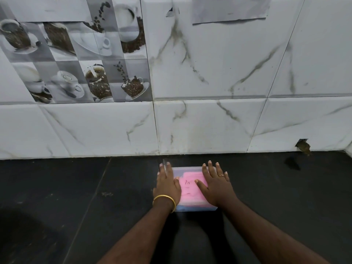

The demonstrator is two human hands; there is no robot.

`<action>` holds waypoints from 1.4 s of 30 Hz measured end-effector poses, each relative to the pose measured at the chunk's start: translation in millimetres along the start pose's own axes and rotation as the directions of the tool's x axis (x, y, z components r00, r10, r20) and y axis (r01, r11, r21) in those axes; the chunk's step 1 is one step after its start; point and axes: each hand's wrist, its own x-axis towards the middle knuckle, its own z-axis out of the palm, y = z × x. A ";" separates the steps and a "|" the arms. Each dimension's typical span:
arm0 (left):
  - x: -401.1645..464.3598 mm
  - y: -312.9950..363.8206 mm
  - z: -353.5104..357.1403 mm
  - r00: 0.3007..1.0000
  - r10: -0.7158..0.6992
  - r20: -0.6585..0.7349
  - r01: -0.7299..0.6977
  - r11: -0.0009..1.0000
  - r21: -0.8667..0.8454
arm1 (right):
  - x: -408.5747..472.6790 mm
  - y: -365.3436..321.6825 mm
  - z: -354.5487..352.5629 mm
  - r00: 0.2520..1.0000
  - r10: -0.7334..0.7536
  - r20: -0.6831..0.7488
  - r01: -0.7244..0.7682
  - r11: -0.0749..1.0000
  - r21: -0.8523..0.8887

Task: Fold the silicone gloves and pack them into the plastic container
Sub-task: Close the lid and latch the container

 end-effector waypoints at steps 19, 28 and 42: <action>-17.9 9.0 -7.1 0.926 -0.312 -0.214 0.289 0.948 -0.133 | 2.7 2.5 1.7 1.000 -0.006 0.019 0.006 1.000 0.004; -9.6 11.5 -9.3 0.950 -0.242 -0.197 0.263 0.961 0.088 | 3.5 3.0 0.9 0.999 -0.010 0.030 0.010 1.000 -0.001; 2.4 23.1 -15.4 0.978 -0.199 -0.064 0.208 0.905 0.370 | 3.2 1.8 0.0 0.999 -0.004 0.033 0.004 1.000 0.000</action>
